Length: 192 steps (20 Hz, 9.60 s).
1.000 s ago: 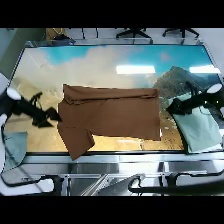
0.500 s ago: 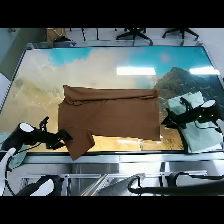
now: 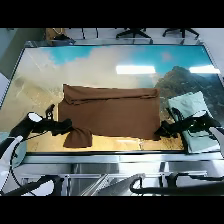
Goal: Fold the shirts.
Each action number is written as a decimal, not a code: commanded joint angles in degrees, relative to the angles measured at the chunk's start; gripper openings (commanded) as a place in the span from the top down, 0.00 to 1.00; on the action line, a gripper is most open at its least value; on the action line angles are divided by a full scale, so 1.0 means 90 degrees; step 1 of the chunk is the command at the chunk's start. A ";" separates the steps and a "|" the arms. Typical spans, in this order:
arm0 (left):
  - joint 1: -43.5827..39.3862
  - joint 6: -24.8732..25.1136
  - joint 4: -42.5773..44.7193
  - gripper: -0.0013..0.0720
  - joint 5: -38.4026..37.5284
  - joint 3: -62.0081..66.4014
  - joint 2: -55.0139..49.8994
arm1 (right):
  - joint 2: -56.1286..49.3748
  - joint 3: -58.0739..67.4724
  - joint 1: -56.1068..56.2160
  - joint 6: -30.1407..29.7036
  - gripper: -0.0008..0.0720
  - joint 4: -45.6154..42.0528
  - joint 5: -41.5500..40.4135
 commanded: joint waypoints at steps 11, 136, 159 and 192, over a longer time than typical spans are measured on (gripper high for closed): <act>0.0022 -0.0515 0.1224 0.96 -0.2229 0.0236 0.2919 | 0.1831 0.0002 0.0090 0.1321 0.96 -0.2016 0.0821; 0.1411 0.1273 -0.4158 0.96 -0.2752 0.6397 0.0712 | -0.1224 0.7368 0.0775 0.1299 0.96 0.1656 -0.0019; 0.1409 0.0991 -0.4153 0.96 -0.3519 0.6397 0.0709 | 0.1212 0.6586 -0.3242 0.4435 0.96 -0.2535 0.3446; 0.0019 0.1625 -0.2426 0.96 -0.3118 0.3385 0.1443 | 0.1265 0.3963 0.3971 0.4354 0.96 -0.2912 -0.0117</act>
